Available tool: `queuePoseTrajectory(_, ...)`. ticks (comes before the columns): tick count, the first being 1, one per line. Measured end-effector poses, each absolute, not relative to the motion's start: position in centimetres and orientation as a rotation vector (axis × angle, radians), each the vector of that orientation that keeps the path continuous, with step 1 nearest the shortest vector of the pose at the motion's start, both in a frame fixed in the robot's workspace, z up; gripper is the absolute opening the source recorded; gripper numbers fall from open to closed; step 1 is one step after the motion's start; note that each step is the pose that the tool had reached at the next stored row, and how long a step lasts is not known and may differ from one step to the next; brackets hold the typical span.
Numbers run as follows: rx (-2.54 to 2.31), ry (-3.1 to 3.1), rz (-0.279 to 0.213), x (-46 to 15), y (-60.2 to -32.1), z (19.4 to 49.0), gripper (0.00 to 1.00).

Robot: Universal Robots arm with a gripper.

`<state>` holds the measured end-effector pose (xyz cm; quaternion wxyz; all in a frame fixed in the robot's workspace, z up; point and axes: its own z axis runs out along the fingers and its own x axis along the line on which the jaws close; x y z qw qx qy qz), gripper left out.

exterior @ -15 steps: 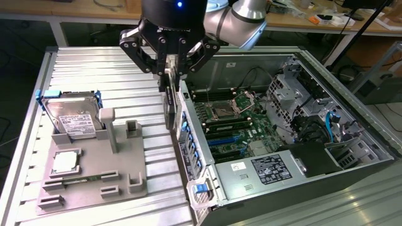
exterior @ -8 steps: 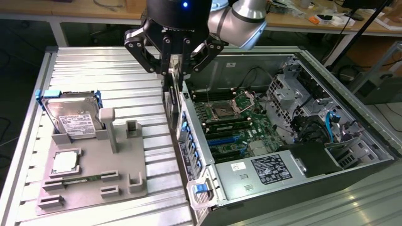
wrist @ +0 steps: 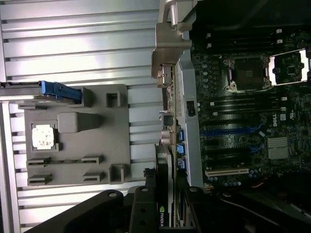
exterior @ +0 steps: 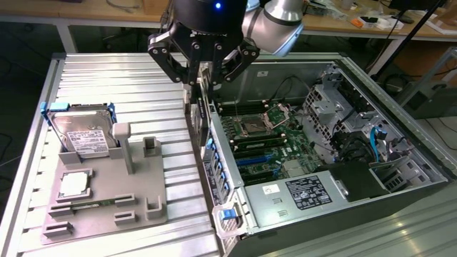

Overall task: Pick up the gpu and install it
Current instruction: 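Pick up the gpu and move the gpu toward the slot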

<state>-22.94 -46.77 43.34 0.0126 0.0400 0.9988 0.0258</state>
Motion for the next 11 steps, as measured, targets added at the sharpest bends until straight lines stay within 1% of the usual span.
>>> queuePoseTrajectory(11, 0.125, 3.113, 0.081, -22.21, -46.77, 43.33, 0.27)
